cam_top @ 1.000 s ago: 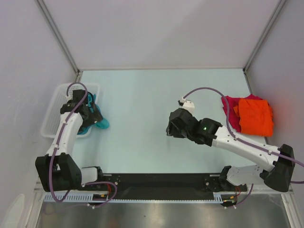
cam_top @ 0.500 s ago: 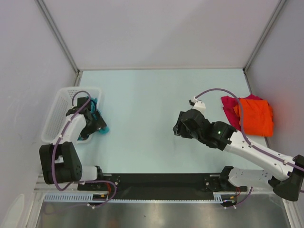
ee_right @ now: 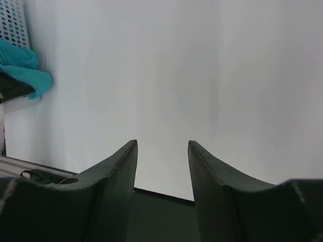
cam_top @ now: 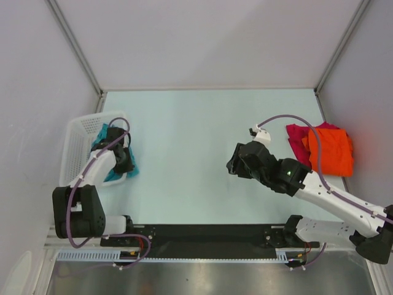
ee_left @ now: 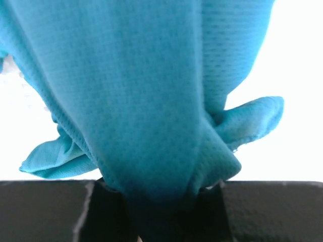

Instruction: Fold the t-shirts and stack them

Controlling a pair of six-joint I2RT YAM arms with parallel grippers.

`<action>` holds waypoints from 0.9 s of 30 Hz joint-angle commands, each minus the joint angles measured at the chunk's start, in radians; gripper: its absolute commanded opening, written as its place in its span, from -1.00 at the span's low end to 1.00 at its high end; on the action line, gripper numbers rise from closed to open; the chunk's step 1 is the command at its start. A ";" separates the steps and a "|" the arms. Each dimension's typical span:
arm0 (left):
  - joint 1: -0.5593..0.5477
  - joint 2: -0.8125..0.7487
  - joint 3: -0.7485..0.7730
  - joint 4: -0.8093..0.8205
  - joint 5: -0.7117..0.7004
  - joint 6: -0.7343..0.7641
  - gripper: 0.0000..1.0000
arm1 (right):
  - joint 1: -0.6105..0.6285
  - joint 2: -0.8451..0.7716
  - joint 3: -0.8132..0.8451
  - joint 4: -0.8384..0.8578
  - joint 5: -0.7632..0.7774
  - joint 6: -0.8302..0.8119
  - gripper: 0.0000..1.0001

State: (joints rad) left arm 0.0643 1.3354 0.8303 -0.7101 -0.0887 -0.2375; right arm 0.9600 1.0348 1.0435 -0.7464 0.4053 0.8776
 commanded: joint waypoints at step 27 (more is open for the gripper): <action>-1.082 0.165 0.127 0.164 0.182 -0.448 -0.99 | 0.000 0.080 0.066 0.032 0.061 0.023 -0.01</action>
State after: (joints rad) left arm -0.8837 1.4506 0.9508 -0.7128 -0.1509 -0.5350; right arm 0.9600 1.1278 1.0588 -0.7136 0.4026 0.8654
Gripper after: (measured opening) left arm 0.266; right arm 0.500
